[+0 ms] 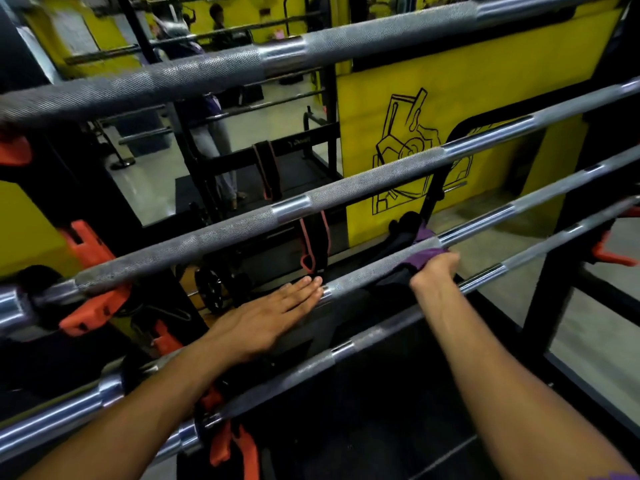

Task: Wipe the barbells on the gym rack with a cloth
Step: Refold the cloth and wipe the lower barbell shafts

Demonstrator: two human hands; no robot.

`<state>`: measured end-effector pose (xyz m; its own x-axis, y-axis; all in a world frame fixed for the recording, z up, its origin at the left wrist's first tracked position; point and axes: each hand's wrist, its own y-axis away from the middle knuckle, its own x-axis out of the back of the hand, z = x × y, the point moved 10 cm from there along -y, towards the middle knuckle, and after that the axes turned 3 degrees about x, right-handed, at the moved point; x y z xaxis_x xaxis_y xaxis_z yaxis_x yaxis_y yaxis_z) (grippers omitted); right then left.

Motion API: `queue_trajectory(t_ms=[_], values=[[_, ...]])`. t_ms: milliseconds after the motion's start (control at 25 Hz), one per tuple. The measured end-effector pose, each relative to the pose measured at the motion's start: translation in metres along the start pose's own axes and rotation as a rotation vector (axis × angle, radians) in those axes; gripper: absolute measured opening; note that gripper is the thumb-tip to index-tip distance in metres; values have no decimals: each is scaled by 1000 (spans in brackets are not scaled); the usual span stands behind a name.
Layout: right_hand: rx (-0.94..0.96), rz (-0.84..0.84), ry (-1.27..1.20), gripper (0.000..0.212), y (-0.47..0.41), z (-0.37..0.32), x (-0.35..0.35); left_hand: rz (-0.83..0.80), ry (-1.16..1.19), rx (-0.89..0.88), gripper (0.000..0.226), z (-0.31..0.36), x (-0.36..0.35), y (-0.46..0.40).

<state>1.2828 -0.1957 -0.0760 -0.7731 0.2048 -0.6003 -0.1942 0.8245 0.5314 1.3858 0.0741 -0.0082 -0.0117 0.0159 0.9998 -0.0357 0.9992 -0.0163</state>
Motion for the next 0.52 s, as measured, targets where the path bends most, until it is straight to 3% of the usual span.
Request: queue_trajectory(t_ms=[360,520], values=[[-174,-133,14,43,70,91,0,-11,96,30,75,-6,-5,-1],[-81,-96,44,40,32,36,0,5,67,37,72,0,1,3]])
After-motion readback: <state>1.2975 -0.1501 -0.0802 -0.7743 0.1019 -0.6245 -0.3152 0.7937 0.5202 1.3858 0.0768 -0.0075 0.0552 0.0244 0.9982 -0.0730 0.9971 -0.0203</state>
